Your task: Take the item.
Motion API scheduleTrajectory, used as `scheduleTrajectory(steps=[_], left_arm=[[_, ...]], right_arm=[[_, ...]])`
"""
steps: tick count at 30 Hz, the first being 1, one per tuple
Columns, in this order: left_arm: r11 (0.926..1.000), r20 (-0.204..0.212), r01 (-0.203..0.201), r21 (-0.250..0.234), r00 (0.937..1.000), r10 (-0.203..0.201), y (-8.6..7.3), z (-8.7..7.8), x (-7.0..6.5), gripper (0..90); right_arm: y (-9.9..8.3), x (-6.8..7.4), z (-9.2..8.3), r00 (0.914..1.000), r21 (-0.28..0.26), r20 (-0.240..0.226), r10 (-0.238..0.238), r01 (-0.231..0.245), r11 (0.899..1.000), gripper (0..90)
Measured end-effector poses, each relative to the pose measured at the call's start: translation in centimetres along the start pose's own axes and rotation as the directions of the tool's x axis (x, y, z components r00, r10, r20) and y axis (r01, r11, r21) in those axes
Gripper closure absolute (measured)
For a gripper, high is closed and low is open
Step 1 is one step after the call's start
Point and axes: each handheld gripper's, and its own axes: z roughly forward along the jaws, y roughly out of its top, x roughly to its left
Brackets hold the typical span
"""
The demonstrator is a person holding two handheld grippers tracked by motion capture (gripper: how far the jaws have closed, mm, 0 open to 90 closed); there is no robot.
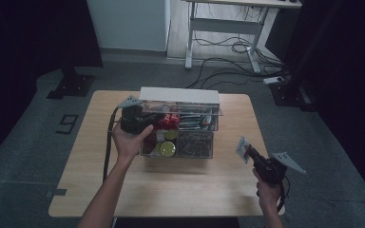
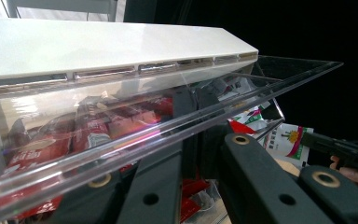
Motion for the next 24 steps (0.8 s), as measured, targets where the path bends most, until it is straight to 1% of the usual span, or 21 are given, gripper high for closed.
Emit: scheduleTrajectory(steps=[15,18,24], left_arm=[[1.0000,0.003,0.005,-0.002,1.0000,-0.005,-0.1,0.0,0.0,88.1],[1.0000,0.004,0.005,-0.001,1.0000,-0.005,-0.1,0.1,0.0,88.1],[1.0000,0.004,0.006,0.000,1.0000,-0.006,-0.1,0.2,0.0,88.0]], right_arm=[[-1.3,-0.3,0.7,0.9999,0.043,0.005,0.011,-0.012,0.999,88.5],[-1.5,-0.6,0.9,0.9998,0.050,0.006,0.019,-0.019,0.999,88.5],[-2.4,-1.2,1.6,0.9993,0.081,0.024,0.029,-0.031,0.996,88.5]])
